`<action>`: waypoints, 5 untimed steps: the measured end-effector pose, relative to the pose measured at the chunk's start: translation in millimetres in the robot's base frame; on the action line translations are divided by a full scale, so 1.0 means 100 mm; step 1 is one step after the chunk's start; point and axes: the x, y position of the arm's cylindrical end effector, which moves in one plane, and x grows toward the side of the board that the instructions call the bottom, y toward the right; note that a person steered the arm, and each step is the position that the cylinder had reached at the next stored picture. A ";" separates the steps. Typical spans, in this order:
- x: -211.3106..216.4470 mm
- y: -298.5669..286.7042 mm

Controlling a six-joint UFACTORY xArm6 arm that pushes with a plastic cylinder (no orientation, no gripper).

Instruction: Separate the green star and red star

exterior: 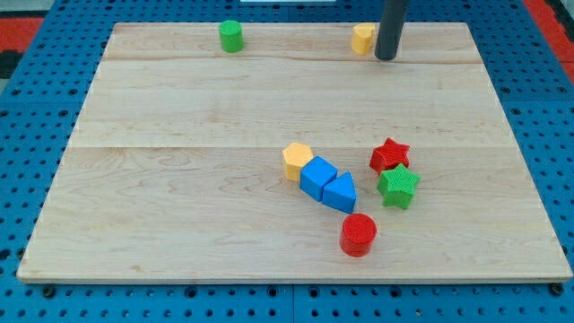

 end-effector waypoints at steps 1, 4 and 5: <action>-0.17 -0.20; 0.27 0.72; 1.14 0.93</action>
